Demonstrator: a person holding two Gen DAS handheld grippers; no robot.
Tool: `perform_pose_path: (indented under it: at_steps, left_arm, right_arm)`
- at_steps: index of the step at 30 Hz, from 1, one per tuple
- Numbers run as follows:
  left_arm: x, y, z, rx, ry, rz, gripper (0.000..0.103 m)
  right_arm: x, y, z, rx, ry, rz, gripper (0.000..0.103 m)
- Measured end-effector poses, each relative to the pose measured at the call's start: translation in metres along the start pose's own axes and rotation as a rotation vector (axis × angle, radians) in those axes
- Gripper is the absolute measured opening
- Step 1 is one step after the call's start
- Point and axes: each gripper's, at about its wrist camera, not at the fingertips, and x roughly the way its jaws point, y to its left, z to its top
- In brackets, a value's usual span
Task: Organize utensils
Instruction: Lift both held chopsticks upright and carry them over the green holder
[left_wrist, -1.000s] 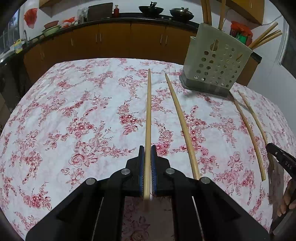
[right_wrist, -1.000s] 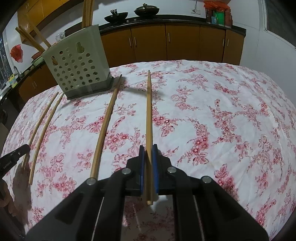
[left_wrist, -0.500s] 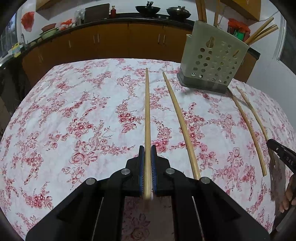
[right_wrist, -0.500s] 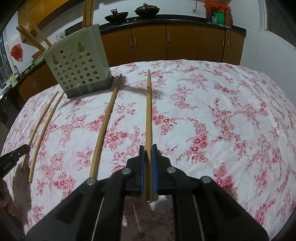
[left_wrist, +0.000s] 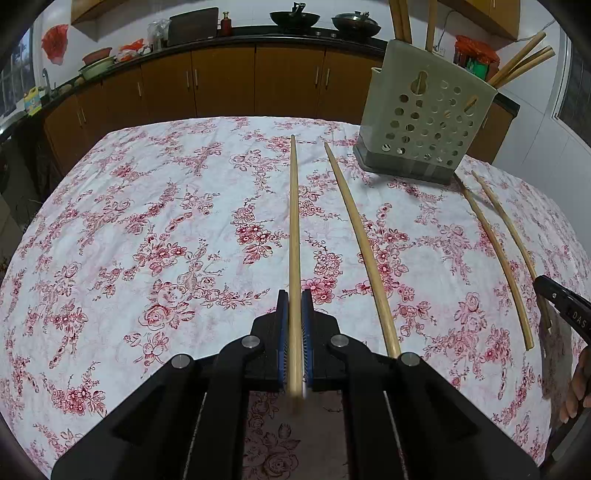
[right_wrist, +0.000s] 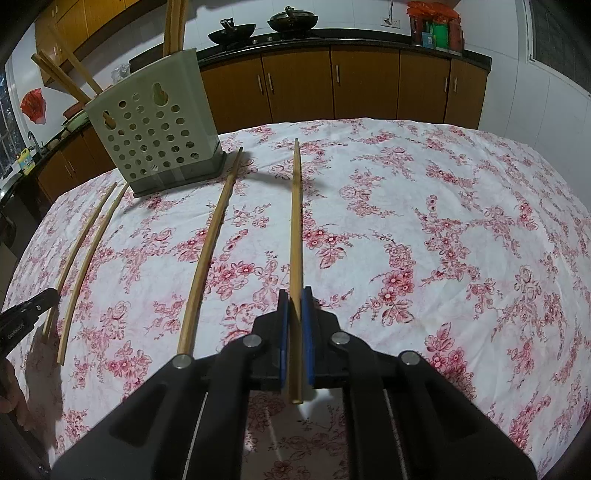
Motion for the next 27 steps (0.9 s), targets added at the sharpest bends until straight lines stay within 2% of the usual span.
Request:
perform_pose_path:
  at_steps: [3, 10, 13, 19, 23, 27]
  left_arm:
    - [0.000, -0.001, 0.000, 0.016, 0.002, 0.004, 0.008]
    - [-0.019, 0.001, 0.009, 0.025, -0.042, -0.005, 0.008]
    - [-0.035, 0.002, 0.019, 0.024, -0.094, -0.013, 0.008]
    - [-0.082, 0.010, 0.050, -0.024, -0.248, -0.051, 0.008]
    - [-0.102, 0.013, 0.065, -0.054, -0.320, -0.066, 0.008]
    - [-0.114, 0.012, 0.074, -0.054, -0.363, -0.067, 0.008]
  right_arm:
    - [-0.001, 0.000, 0.002, -0.010, -0.001, -0.007, 0.009]
    - [-0.037, -0.005, 0.021, 0.004, -0.124, 0.005, 0.008]
    - [-0.056, -0.008, 0.031, 0.014, -0.185, 0.012, 0.008]
    - [-0.098, -0.013, 0.052, 0.048, -0.322, 0.036, 0.008]
    - [-0.118, -0.015, 0.061, 0.061, -0.397, 0.050, 0.008]
    - [-0.130, -0.014, 0.066, 0.064, -0.435, 0.055, 0.008]
